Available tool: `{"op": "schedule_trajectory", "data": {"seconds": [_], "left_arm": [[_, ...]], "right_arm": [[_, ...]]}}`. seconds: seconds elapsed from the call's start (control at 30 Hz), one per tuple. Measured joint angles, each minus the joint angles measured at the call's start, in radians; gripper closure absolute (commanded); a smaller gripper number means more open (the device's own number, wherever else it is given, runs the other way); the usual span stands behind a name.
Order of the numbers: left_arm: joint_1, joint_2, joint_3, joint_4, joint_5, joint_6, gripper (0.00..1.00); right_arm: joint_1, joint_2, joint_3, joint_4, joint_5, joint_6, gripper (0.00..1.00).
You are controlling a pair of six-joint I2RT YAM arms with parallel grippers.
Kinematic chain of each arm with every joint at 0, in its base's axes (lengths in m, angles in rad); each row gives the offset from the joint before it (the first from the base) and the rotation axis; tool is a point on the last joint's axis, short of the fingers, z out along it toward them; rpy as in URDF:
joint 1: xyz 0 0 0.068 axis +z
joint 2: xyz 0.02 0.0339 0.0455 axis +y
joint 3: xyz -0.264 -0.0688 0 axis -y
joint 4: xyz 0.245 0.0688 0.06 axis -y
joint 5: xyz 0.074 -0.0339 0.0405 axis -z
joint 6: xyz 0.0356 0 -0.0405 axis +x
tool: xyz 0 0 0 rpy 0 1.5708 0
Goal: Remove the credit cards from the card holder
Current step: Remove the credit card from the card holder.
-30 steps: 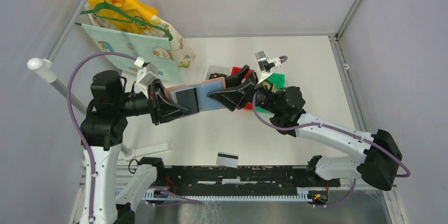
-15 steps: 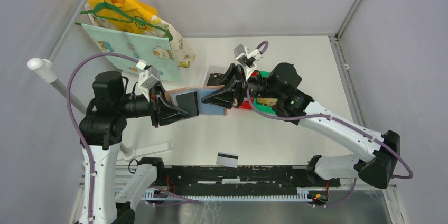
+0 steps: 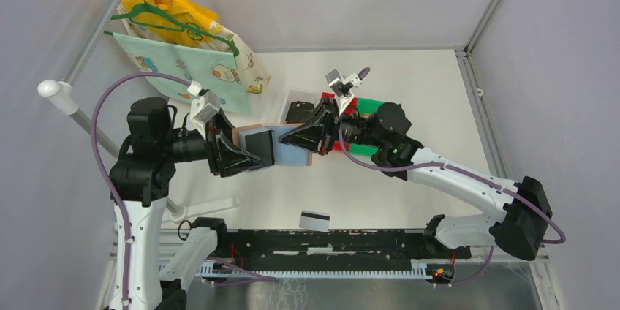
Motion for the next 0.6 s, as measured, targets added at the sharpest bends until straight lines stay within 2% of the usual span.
{"op": "schedule_trajectory", "data": {"seconds": [0.13,0.27,0.43,0.6], "left_arm": [[0.0,-0.001,-0.005,0.024,0.015,-0.018,0.57],[0.0,-0.001,-0.011,0.043,0.02,-0.027,0.57],[0.0,-0.003,-0.021,0.086,0.019,-0.084,0.53],[0.0,-0.008,-0.05,0.149,0.018,-0.158,0.6]], "right_arm": [[0.001,-0.006,-0.08,0.135,0.048,0.091,1.0],[0.018,-0.019,-0.137,0.238,0.094,0.142,1.0],[0.048,-0.019,-0.156,0.302,0.131,0.165,1.0],[0.057,-0.021,-0.192,0.363,0.157,0.18,1.0]]}}
